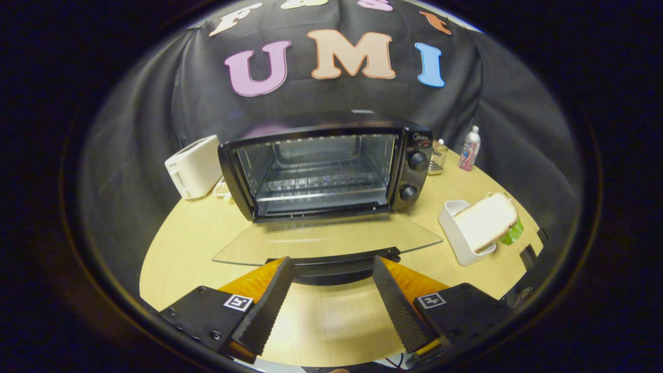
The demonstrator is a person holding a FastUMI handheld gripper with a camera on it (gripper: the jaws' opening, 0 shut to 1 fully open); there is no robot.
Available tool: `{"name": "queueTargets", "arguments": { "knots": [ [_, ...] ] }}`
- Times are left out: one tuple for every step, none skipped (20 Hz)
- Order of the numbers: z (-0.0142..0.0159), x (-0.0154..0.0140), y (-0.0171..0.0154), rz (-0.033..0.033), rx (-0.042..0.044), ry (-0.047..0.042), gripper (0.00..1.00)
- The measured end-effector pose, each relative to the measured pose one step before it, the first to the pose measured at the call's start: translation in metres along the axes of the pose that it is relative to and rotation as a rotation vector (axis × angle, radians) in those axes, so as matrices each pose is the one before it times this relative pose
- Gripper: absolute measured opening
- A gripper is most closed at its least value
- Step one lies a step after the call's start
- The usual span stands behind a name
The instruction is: Open the toaster oven, put the food inside, and close the toaster oven door.
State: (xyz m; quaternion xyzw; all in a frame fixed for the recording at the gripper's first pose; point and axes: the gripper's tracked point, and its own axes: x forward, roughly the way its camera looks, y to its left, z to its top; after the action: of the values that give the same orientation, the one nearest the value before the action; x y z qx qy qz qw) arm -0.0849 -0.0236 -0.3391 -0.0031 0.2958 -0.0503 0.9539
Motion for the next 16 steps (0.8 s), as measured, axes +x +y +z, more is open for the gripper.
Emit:
{"name": "queueTargets", "arguments": {
  "knots": [
    [-0.01145, 0.00289, -0.00062, -0.00734, -0.02394, 0.02911, 0.99],
    [-0.01221, 0.00351, -0.00142, -0.0081, -0.0229, 0.02491, 0.99],
    [-0.01158, 0.00553, 0.00038, -0.00518, -0.01565, 0.02499, 0.99],
    [-0.01175, 0.00624, 0.00159, 0.00066, 0.00141, 0.02442, 0.98],
    [-0.00745, 0.00445, 0.00066, 0.00455, 0.01791, 0.01189, 0.98],
    [-0.00036, 0.00007, -0.00045, 0.00681, 0.03187, -0.00706, 0.98],
    [-0.00071, 0.0001, -0.00137, 0.00354, 0.03622, -0.00721, 0.97],
    [-0.00262, -0.00045, 0.00048, 0.00137, 0.02839, 0.00788, 0.97],
    [-0.00259, -0.00053, 0.00077, 0.00076, 0.01671, 0.00605, 0.97],
    [0.00116, -0.00119, 0.0002, -0.00236, 0.00864, -0.00231, 0.97],
    [0.00043, -0.00138, -0.0011, -0.00586, 0.00034, -0.00105, 0.97],
    [0.00175, -0.00334, -0.00289, -0.01051, -0.0075, 0.00199, 0.97],
    [0.00175, -0.00294, -0.00567, -0.01809, -0.01197, -0.00159, 0.97],
    [0.00414, -0.00404, -0.00745, -0.01912, -0.00487, -0.00772, 0.97],
    [0.00542, -0.00488, -0.00694, -0.01613, 0.00877, -0.01376, 0.97],
    [0.00807, -0.00418, -0.00756, -0.0182, 0.01836, -0.02145, 0.97]
  ]
}}
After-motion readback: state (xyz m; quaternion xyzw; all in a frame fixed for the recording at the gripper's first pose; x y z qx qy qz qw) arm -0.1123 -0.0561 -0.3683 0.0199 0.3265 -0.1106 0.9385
